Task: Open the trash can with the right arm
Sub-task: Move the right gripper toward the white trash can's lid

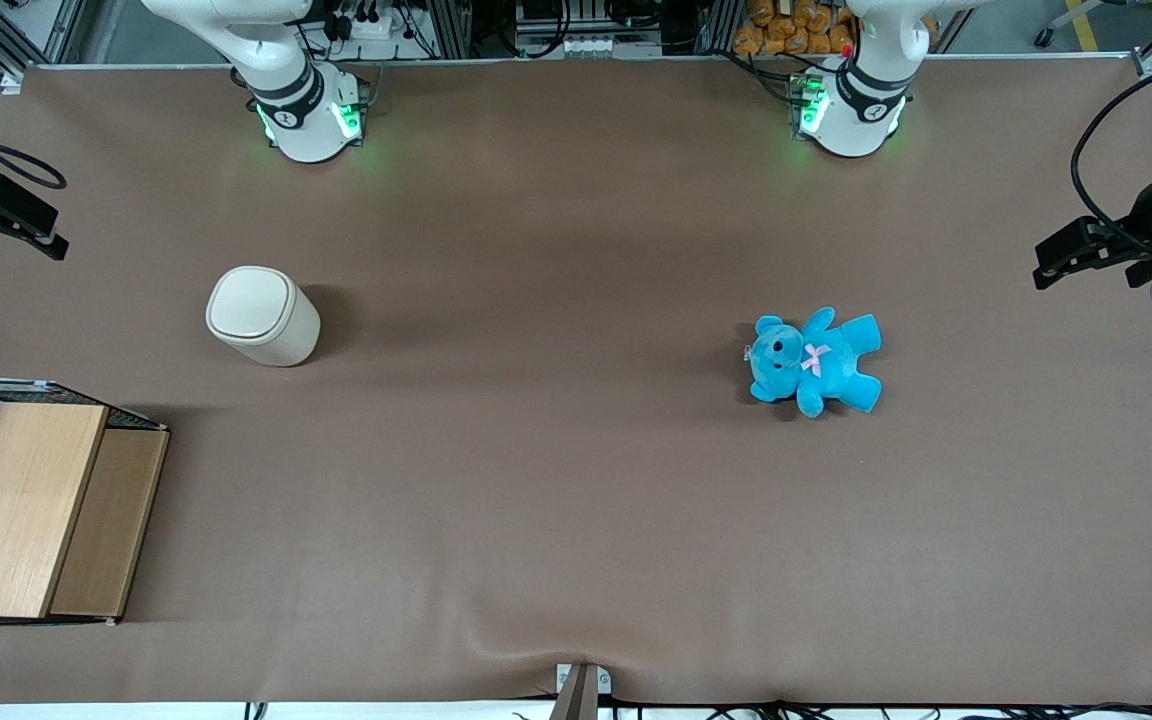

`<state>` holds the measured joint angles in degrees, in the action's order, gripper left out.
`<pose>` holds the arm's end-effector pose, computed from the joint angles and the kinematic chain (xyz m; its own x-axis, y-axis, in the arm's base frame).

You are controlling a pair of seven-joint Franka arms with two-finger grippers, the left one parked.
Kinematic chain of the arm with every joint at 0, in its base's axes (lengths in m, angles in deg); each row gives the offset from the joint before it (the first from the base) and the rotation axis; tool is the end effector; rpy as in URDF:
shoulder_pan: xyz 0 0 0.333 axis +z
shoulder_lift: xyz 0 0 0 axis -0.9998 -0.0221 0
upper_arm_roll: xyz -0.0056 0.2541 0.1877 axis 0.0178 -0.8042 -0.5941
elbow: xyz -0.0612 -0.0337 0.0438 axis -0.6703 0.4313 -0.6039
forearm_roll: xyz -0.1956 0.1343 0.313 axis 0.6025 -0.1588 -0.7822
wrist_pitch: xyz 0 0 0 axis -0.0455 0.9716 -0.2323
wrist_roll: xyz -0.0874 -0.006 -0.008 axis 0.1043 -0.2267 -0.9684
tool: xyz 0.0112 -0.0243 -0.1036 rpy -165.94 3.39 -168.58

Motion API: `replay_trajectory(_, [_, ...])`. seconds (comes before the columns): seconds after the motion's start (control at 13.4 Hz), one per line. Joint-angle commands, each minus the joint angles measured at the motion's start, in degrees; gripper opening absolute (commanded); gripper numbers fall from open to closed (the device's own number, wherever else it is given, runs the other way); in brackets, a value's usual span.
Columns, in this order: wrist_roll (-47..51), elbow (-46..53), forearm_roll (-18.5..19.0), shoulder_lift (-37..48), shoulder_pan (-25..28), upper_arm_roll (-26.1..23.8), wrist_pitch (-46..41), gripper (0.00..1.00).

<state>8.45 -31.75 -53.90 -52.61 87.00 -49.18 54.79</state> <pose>0.5417 -0.0113 0.6708 0.9987 -0.0343 0.0379 -0.0343 -0.9994 -0.0013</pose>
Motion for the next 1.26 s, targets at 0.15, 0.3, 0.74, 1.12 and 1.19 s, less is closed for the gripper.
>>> replay_trajectory(0.15, [-0.5,0.4,-0.4,-0.2,-1.1,-0.7,-0.3,1.0])
replay_trajectory(0.3, [-0.5,0.4,-0.5,-0.8,-1.1,-0.7,-0.3,1.0])
replay_trajectory(0.74, [-0.4,-5.2,-0.9,-0.8,-1.1,-0.6,-2.1,1.0])
replay_trajectory(1.12, [-0.5,-12.9,-1.0,0.0,-1.1,-0.5,0.8,1.0])
replay_trajectory(1.19, [-0.6,-15.2,-1.0,0.6,-1.4,-0.5,2.0,1.0])
